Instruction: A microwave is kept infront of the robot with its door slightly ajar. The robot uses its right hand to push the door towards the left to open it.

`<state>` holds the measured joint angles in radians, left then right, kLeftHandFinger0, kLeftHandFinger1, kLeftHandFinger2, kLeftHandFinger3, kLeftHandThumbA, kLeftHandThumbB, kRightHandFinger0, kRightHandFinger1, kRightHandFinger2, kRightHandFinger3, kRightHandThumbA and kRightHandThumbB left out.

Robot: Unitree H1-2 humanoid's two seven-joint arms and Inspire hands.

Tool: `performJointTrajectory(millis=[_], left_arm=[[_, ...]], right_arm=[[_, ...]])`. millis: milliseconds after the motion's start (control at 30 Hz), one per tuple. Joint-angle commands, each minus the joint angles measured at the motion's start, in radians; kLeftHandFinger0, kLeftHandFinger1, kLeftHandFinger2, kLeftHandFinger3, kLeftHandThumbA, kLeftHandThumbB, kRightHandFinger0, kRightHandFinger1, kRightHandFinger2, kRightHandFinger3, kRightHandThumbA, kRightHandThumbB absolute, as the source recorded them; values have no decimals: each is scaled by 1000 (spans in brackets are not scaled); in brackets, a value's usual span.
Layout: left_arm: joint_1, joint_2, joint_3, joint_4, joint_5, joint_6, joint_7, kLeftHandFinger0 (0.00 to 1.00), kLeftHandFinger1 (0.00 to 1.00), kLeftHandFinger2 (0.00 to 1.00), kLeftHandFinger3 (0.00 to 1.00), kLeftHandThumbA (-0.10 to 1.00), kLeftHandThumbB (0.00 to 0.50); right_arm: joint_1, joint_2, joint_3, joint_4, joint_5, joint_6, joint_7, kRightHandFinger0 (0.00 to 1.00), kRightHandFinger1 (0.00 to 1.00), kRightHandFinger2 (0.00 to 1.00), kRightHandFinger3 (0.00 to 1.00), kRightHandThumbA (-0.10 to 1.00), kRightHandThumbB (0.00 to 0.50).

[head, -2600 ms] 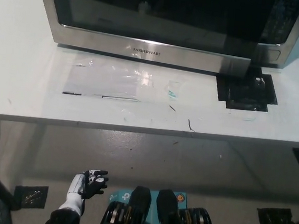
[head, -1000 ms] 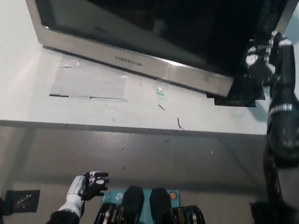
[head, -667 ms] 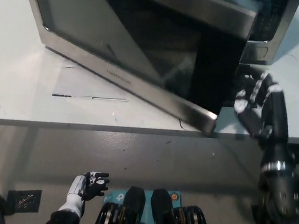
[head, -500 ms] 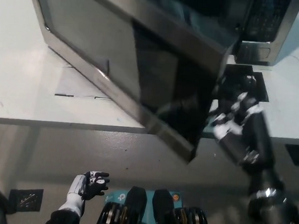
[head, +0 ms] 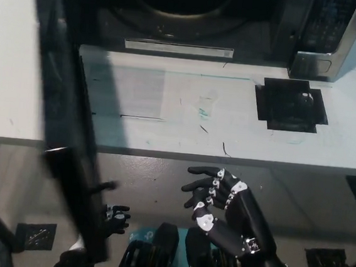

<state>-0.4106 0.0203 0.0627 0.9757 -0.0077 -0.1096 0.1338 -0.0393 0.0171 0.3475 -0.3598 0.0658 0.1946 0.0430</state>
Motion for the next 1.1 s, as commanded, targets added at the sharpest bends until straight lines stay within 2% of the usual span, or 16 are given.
performJointTrajectory(millis=[0,100,133,267,367,400,500,533,567,700,733,800,867,933,967,1067], left_arm=[[-37,1,5,-2,-4,-17,6,612,522,550,506,138,13],[-37,-1,8,-3,-4,-9,13,609,524,555,507,127,9],[-30,2,-2,-12,6,-25,7,641,550,578,522,121,0],[-34,3,-4,-7,8,-21,10,682,567,594,539,143,1],[-33,2,-4,-8,7,-24,8,692,575,586,514,122,0],[-33,4,-7,-9,9,-23,4,660,569,589,532,117,0],[-35,3,-4,-4,5,-24,5,649,555,580,529,114,0],[-35,1,7,0,-14,-39,-9,653,561,584,528,64,0],[-36,4,-7,-2,10,-28,10,665,564,575,503,115,6],[-43,6,-9,1,14,-22,14,680,576,584,525,137,0],[-44,2,13,4,-19,-28,-7,668,566,578,514,88,0],[-46,6,-4,6,8,-26,10,668,560,565,496,138,1],[-48,9,-8,6,11,-31,7,678,570,574,506,150,0],[-49,14,-23,11,32,-31,15,701,583,589,555,194,0],[-52,8,-6,11,9,-31,15,689,573,579,538,161,14],[-61,6,-3,15,7,-25,17,678,566,571,508,167,6]], right_arm=[[-4,3,-5,-34,16,-3,40,267,406,527,696,303,148],[-1,4,-14,-34,14,-3,42,267,405,525,695,290,152],[6,-12,-41,-36,21,5,37,273,406,521,694,290,170],[17,-27,-86,-22,17,-29,30,276,407,519,696,284,170],[30,-28,-131,-16,26,-42,18,276,412,541,718,294,140],[45,-39,-181,3,42,-54,3,303,421,543,745,291,112],[64,-57,-246,43,35,-91,1,327,436,533,735,295,119],[71,-56,-268,55,37,-96,-7,313,419,515,727,262,121],[76,-56,-287,69,43,-107,-7,299,403,503,724,244,117],[94,-59,-369,139,45,-118,-29,323,413,508,711,224,140],[100,-60,-386,156,45,-121,-31,324,413,514,701,222,149],[103,-64,-402,183,27,-137,-37,337,423,532,696,237,174],[102,-64,-417,225,9,-169,-46,337,419,537,703,227,168],[105,-42,-445,289,26,-202,-62,295,390,513,709,225,181],[107,-33,-453,313,28,-211,-69,284,376,496,706,248,183],[103,-20,-467,364,25,-249,-73,266,351,477,685,292,210]])
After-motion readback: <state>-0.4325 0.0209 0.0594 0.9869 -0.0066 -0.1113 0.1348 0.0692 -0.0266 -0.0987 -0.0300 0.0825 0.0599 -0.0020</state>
